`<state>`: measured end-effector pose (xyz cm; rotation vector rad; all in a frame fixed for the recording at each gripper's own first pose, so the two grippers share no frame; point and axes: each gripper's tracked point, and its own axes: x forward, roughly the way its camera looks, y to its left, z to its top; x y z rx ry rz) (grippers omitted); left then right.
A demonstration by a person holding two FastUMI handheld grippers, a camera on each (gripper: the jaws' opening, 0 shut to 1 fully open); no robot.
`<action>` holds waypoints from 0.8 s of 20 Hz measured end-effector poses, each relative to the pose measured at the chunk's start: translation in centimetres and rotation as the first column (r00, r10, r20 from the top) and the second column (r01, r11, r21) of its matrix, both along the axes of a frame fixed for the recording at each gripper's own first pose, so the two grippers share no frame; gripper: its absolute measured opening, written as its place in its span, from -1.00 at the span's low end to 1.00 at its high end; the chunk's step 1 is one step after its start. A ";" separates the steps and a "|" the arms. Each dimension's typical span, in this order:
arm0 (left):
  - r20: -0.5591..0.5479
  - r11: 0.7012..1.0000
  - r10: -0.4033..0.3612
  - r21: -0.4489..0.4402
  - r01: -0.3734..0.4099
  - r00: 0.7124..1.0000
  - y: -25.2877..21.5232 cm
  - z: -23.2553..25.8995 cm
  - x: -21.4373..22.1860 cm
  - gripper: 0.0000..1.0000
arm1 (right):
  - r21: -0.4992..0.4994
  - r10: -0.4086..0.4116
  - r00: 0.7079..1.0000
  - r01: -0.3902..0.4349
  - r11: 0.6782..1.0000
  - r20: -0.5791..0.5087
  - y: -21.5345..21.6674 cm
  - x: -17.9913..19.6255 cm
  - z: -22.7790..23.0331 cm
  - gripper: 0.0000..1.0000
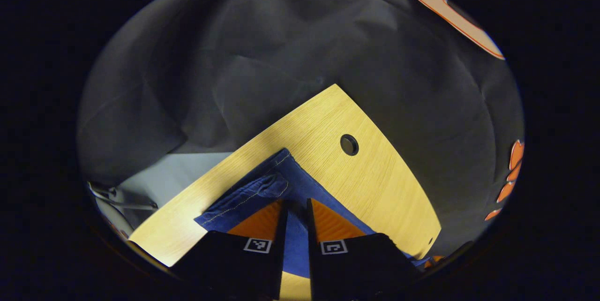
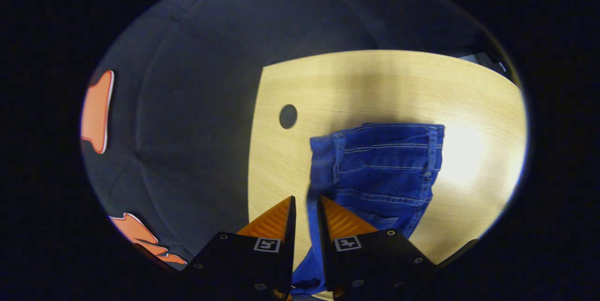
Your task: Grasp the waist and the cuffs of the jeans and fold them to make the two legs overlap; first hold the waist and fold one-third of the jeans toward the cuffs, then hold the cuffs and fold the remaining one-third in the same direction to finish folding.
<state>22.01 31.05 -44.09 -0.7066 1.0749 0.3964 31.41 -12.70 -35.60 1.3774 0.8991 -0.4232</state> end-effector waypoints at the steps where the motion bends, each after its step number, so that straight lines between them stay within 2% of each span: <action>1: 0.004 0.999 -0.027 0.024 0.027 1.000 0.2 0.6 0.2 -0.38 | -0.015 -0.006 1.000 0.006 1.000 0.010 -0.5 -0.2 0.4 -0.36; 3: 0.026 0.997 -0.070 0.036 0.069 0.997 -0.3 1.7 0.5 -0.34 | -0.069 0.025 1.000 -0.024 0.997 0.013 -1.2 -1.7 0.6 -0.22; 4: 0.049 0.997 -0.075 0.036 0.073 0.996 -0.4 2.5 0.8 -0.34 | -0.103 0.057 0.998 -0.057 0.993 -0.001 -1.3 -2.7 0.2 -0.06; 5: 0.061 0.995 -0.098 0.023 0.097 0.993 -0.8 3.0 0.9 -0.33 | -0.137 0.095 0.995 -0.097 0.986 -0.021 -1.3 -3.7 -0.4 0.29; 6: 0.045 0.992 -0.125 0.025 0.124 0.991 -1.3 3.9 0.2 0.01 | -0.165 0.136 0.990 -0.142 0.976 -0.046 -0.9 -4.9 -0.9 0.44; 7: 0.047 0.988 -0.150 0.046 0.148 0.988 -1.4 4.3 -0.1 0.35 | -0.199 0.166 0.984 -0.177 0.964 -0.067 -1.0 -5.9 -1.6 0.42; 8: 0.036 0.983 -0.172 0.074 0.169 0.984 -1.4 4.2 -0.6 0.68 | -0.226 0.191 0.977 -0.208 0.952 -0.093 -1.0 -6.8 -2.2 0.82; 9: 0.023 0.978 -0.194 0.085 0.191 0.981 -1.4 4.8 -1.3 0.66 | -0.244 0.210 0.971 -0.233 0.942 -0.116 -1.1 -7.6 -2.8 0.83; 10: 0.021 0.974 -0.212 0.082 0.210 0.977 -2.0 5.6 -1.9 0.77 | -0.258 0.222 0.965 -0.252 0.933 -0.138 -1.4 -8.4 -3.5 0.85; 11: 0.019 0.970 -0.234 0.070 0.232 0.972 -2.7 6.3 -2.4 0.66 | -0.269 0.225 0.961 -0.262 0.927 -0.161 -1.8 -9.1 -4.2 0.88; 12: 0.016 0.964 -0.260 0.064 0.259 0.965 -3.3 6.9 -2.8 0.63 | -0.277 0.222 0.959 -0.265 0.924 -0.177 -2.3 -9.6 -4.8 0.92; 13: 0.016 0.957 -0.284 0.072 0.282 0.959 -3.7 7.4 -3.5 0.91 | -0.275 0.224 0.957 -0.270 0.923 -0.186 -2.6 -9.9 -5.3 0.92; 16: 0.001 0.927 -0.356 0.130 0.353 0.934 -4.7 8.5 -5.5 0.95 | -0.252 0.230 0.950 -0.280 0.926 -0.210 -2.9 -10.7 -7.3 0.96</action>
